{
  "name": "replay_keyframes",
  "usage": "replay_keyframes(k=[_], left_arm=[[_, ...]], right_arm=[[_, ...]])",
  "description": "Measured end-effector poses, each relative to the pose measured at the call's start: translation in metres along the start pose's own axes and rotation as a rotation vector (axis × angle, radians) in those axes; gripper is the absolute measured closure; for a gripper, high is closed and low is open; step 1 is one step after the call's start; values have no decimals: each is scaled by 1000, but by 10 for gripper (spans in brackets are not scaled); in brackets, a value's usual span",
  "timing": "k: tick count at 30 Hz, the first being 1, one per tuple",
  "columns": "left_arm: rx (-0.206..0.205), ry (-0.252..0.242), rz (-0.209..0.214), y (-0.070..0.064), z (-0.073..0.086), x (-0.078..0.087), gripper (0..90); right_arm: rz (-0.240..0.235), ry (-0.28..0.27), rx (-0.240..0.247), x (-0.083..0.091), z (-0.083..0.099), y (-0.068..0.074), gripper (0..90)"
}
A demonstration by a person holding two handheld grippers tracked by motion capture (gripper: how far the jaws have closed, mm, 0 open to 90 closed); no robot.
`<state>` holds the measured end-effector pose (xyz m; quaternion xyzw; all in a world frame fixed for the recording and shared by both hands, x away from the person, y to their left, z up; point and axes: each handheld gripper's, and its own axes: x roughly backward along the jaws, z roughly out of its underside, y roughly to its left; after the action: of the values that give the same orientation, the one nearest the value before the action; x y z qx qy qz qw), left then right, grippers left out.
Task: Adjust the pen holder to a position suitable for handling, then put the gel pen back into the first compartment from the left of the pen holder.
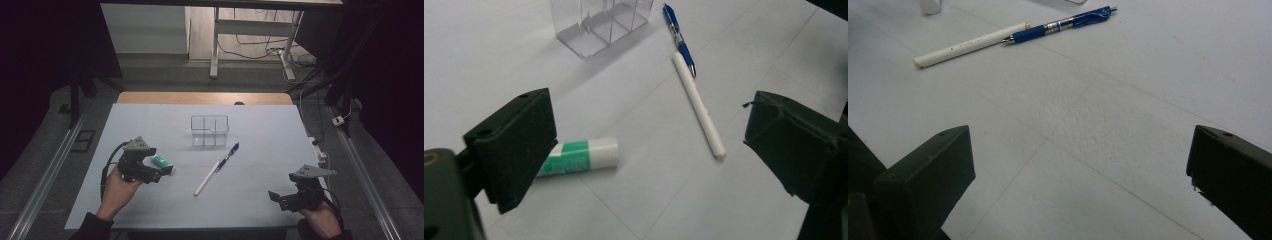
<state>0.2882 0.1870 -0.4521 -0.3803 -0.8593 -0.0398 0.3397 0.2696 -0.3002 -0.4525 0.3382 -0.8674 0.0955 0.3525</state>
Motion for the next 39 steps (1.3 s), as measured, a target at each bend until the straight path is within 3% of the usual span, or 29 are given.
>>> replay_keyframes(k=[12, 19, 24, 29, 35, 39], left_arm=[[33, -27, -12, -10, 22, 21, 0], [38, -36, -28, -15, 35, 34, 0], [53, -36, -24, -16, 45, 41, 0], [73, -32, -28, -18, 55, 48, 0], [80, -27, -53, -20, 64, 55, 0], [93, -22, -59, -20, 71, 58, 0]], right_arm=[[-10, -4, 56, -12, -11, 7, 0], [-55, -6, 82, -23, -19, 8, 0], [-50, -4, 105, -33, -28, 7, 0], [-54, -16, 103, -44, -37, 5, 0], [-110, 1, 65, -59, -48, 1, 0], [-87, 30, 88, -71, -55, 0, 0]])
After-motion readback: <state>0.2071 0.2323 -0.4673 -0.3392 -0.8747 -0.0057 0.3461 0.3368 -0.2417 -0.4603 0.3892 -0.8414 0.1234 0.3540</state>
